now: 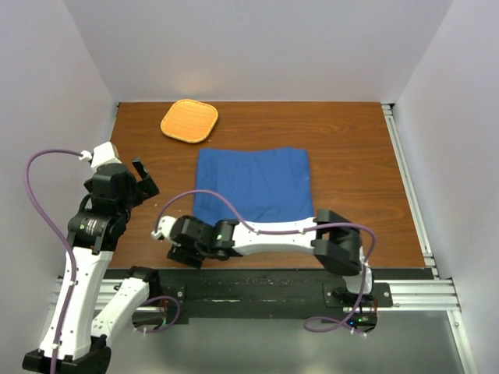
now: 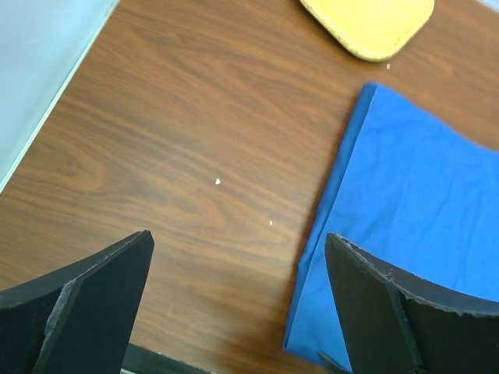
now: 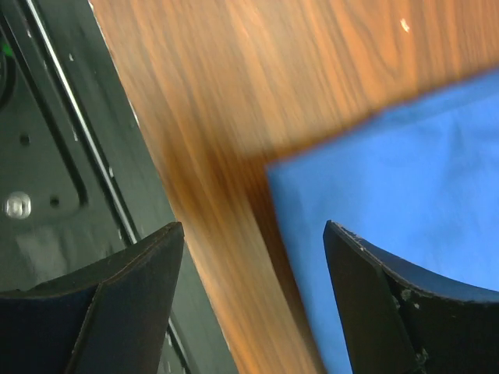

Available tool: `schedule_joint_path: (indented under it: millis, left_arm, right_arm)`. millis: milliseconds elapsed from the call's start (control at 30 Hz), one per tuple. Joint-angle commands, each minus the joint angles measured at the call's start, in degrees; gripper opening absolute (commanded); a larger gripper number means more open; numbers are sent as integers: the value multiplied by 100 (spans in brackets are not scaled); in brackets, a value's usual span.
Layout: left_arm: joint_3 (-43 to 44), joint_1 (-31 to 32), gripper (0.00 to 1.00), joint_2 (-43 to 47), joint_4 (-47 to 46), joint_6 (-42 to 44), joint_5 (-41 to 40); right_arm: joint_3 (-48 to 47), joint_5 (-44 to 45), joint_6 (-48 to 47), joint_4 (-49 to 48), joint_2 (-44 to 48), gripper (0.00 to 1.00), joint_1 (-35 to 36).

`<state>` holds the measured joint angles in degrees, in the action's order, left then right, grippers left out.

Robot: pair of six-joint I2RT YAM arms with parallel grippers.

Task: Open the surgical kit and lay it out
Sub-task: Open the surgical kit at the center of the board.

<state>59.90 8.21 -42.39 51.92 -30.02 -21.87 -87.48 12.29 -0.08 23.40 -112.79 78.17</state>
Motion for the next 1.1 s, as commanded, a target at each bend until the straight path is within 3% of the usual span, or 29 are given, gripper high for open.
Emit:
schedule_joint_path:
  millis: [0, 367, 567, 933, 1067]
  left_arm:
    - [329, 321, 98, -68, 99, 216, -431]
    - [487, 629, 97, 3, 222, 216, -652]
    - [479, 656, 97, -15, 160, 225, -564]
    - [391, 656, 97, -15, 73, 216, -476]
    - [338, 665, 97, -15, 38, 216, -441]
  right_arm:
    - [-585, 686, -361, 77, -488, 73, 137]
    - [-1174, 1433, -256, 226, -1069, 54, 163]
    - [-1254, 1882, -151, 341, -1087, 52, 137]
    - [-1096, 1372, 377, 429, -823, 37, -197]
    - [-999, 1144, 386, 350, -806, 36, -206]
